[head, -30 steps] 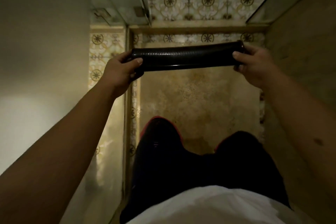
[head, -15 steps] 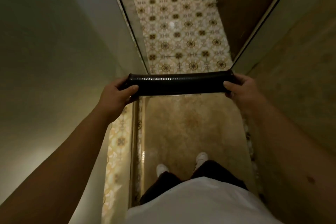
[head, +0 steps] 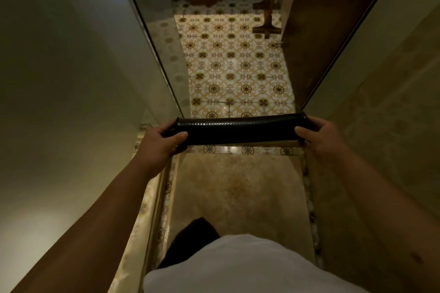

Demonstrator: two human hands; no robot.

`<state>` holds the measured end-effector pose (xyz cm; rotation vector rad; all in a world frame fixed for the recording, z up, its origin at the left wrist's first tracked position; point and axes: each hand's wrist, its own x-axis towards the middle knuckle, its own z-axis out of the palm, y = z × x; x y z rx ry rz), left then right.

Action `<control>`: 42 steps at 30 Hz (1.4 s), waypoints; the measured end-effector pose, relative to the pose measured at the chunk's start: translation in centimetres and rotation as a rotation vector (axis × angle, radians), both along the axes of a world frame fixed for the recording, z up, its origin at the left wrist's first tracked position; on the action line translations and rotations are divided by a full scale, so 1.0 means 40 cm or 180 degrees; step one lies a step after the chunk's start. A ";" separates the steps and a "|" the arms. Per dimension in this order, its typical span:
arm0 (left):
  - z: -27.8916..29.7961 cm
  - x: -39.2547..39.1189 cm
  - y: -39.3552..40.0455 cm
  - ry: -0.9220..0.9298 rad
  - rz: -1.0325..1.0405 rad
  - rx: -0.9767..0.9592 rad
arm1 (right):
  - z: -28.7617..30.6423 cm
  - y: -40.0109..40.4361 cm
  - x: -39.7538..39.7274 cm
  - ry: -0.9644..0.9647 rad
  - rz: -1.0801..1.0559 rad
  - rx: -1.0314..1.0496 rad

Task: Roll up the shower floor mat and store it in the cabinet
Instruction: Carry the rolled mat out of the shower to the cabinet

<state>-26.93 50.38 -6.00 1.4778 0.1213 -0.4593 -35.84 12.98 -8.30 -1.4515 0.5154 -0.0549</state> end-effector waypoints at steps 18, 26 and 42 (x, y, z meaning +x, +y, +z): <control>-0.028 0.519 -0.065 0.0096 -0.0101 0.0014 | -0.024 -0.040 0.442 0.0162 -0.0294 -0.0009; -0.048 0.768 -0.087 0.0175 -0.0207 0.0036 | -0.001 -0.047 0.642 0.0195 -0.0386 0.0113; -0.070 1.190 -0.382 0.0305 0.0062 0.0002 | -0.019 -0.358 1.142 0.0330 -0.0102 0.0262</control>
